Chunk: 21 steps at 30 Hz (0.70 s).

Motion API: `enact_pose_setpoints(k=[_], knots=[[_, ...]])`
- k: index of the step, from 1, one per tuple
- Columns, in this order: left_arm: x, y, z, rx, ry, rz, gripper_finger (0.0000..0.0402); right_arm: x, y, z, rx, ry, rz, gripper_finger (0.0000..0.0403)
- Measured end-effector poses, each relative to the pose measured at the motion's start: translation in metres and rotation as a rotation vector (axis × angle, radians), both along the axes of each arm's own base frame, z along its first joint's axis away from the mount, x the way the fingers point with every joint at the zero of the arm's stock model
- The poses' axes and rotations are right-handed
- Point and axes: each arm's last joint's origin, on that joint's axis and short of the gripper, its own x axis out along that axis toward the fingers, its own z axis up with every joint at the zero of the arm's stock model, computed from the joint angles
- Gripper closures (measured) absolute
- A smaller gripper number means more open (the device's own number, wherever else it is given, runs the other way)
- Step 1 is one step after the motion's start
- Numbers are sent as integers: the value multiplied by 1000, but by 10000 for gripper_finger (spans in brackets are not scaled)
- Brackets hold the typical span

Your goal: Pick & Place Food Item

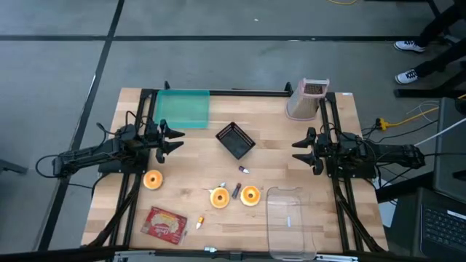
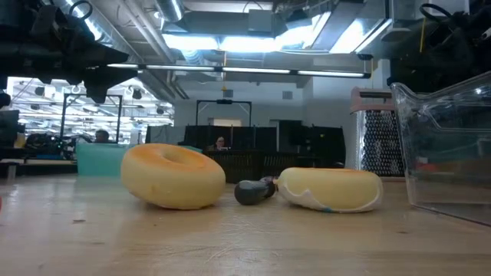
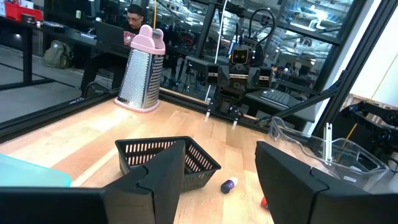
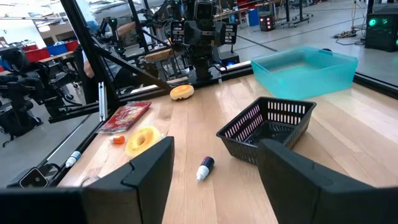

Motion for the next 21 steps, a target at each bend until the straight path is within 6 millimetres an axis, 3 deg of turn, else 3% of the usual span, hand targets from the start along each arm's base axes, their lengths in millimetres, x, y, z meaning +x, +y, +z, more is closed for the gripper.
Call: enact_pose_setpoints(k=[21], knots=[[0, 0, 0, 0, 0, 0, 212, 0, 0, 0, 0, 0, 0, 175]])
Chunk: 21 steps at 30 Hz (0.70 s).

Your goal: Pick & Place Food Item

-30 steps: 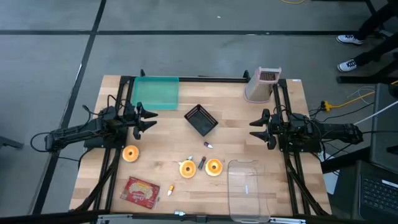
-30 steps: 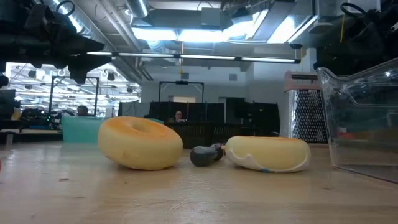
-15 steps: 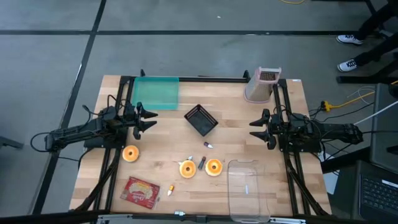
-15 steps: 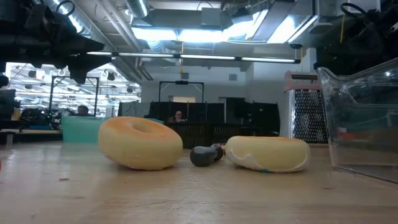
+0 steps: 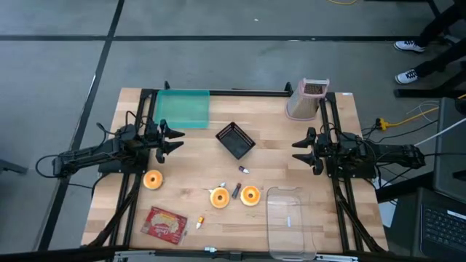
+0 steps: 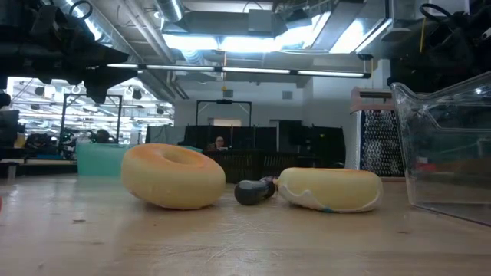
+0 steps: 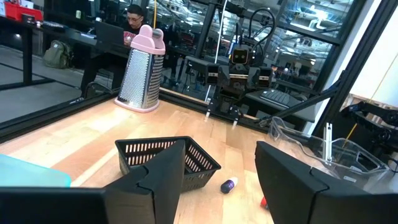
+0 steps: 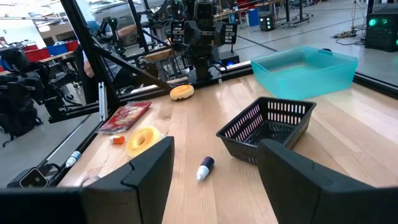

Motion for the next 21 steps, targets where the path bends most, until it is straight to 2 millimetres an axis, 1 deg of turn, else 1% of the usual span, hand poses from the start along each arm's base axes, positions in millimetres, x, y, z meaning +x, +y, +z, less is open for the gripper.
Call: enact_pose_setpoints(k=[6, 9, 13, 16, 18, 21], knots=[[0, 0, 0, 0, -3, 10, 208, 0, 0, 0, 0, 0, 0, 175], [-1, 3, 3, 3, -25, 93, 208, 0, 0, 0, 0, 0, 0, 175], [-2, 5, 12, 7, -126, 170, 212, 0, 0, 0, 0, 0, 0, 175], [-4, 5, 17, -59, -197, 196, 215, 0, 0, 0, 0, 0, 0, 175], [-4, 5, 19, -137, -241, 192, 216, 0, 0, 0, 0, 0, 0, 175], [-7, 4, 29, -292, -388, 143, 216, 0, 0, 0, 0, 0, 0, 175]])
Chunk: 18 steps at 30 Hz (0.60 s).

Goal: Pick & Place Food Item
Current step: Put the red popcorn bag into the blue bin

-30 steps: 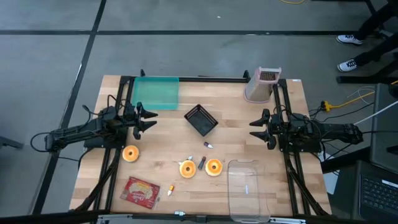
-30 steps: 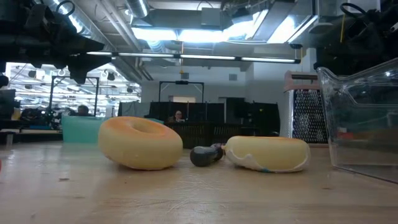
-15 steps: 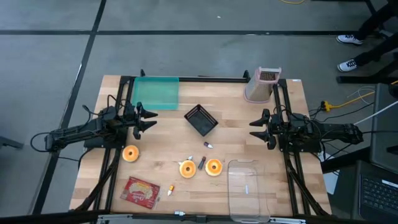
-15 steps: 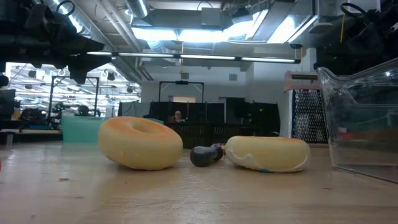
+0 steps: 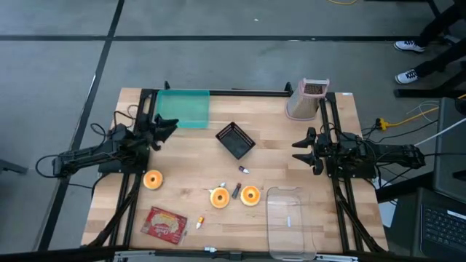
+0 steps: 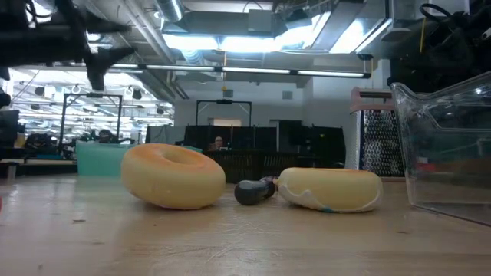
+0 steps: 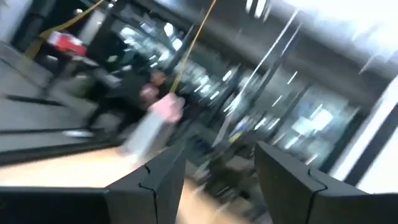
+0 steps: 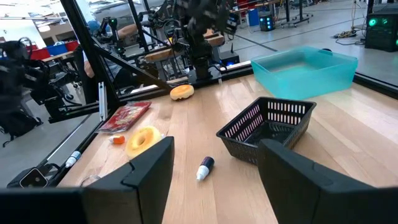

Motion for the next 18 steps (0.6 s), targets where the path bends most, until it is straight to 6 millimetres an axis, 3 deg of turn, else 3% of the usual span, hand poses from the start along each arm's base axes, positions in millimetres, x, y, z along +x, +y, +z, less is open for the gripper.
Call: enact_pose_setpoints(k=[5, 8, 10, 13, 18], knots=[[-16, -6, 34, -26, -347, -109, 216, 0, 0, 0, 0, 0, 0, 175], [-30, -11, 69, 44, -425, -113, 212, 0, 0, 0, 0, 0, 0, 175], [-34, -13, 92, 88, -295, -112, 210, 0, 0, 0, 0, 0, 0, 175], [-33, -15, 121, 113, 87, -106, 210, 0, 0, 0, 0, 0, 0, 175], [-18, -14, 165, 155, 556, -239, 210, 0, 0, 0, 0, 0, 0, 175]])
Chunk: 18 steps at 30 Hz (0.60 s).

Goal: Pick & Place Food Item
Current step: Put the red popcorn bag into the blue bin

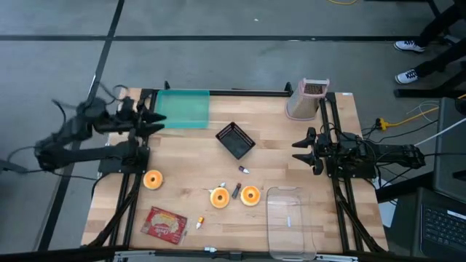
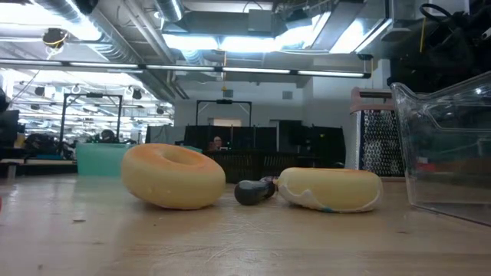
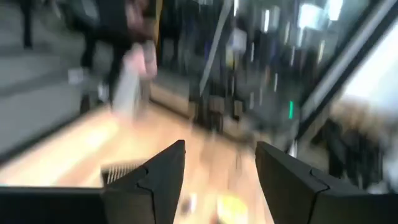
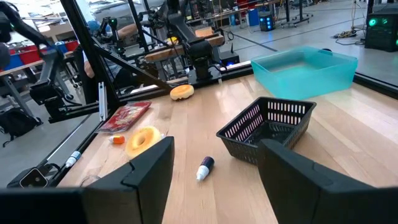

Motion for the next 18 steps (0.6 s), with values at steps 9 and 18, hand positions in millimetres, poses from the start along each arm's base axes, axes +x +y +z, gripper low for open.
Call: enact_pose_setpoints(k=[9, 18], knots=[[47, -2, 8, -67, 607, -392, 210, 0, 0, 0, 0, 0, 0, 175], [92, -38, -25, -71, 962, -735, 210, 0, 0, 0, 0, 1, 0, 175]])
